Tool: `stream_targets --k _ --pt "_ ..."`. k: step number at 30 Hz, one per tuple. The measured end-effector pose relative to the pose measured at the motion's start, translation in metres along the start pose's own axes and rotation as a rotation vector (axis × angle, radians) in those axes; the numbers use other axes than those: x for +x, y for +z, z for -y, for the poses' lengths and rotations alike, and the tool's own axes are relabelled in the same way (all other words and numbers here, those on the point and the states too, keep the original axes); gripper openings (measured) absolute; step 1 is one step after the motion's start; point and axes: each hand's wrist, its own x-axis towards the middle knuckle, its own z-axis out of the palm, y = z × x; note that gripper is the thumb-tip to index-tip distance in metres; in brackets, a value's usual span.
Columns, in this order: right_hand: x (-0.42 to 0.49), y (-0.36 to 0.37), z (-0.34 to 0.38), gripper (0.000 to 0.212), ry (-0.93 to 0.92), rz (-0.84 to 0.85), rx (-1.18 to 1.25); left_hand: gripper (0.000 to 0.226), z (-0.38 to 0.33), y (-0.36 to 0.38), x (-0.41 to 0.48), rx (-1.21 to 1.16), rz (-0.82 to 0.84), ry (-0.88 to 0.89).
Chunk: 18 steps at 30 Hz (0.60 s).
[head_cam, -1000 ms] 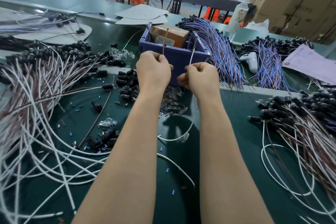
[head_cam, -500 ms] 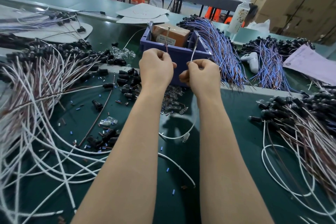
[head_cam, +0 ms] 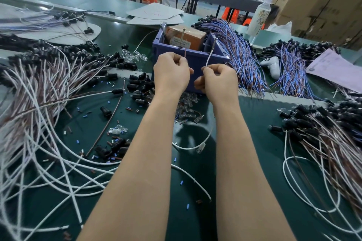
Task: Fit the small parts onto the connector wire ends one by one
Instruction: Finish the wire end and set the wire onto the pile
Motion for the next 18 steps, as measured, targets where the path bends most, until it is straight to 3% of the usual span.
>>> stream_targets --k 5,7,10,12,13,15,18 --pt "-0.001 -0.005 0.002 0.012 0.051 0.036 0.006 0.015 0.000 -0.002 -0.001 0.021 0.028 0.028" --pt "0.002 -0.010 0.004 0.010 0.072 -0.022 0.010 0.017 -0.004 -0.004 -0.004 0.100 0.095 0.027" --pt "0.004 -0.021 0.012 0.019 -0.024 -0.336 -0.015 0.019 -0.011 -0.007 -0.018 0.321 0.402 0.011" --pt "-0.005 -0.025 0.023 0.031 -0.228 -0.550 -0.152 0.022 -0.013 -0.006 -0.031 0.405 0.648 -0.045" --pt "-0.008 -0.023 0.028 0.029 -0.317 -0.562 -0.191 0.022 -0.013 -0.007 -0.035 0.412 0.718 -0.086" --pt "-0.016 -0.014 0.034 0.020 -0.375 -0.325 -0.190 0.021 -0.010 -0.016 -0.035 0.468 0.662 -0.129" --pt "-0.031 0.012 0.027 0.017 -0.239 0.225 -0.415 0.023 -0.004 -0.047 -0.020 0.611 0.283 -0.133"
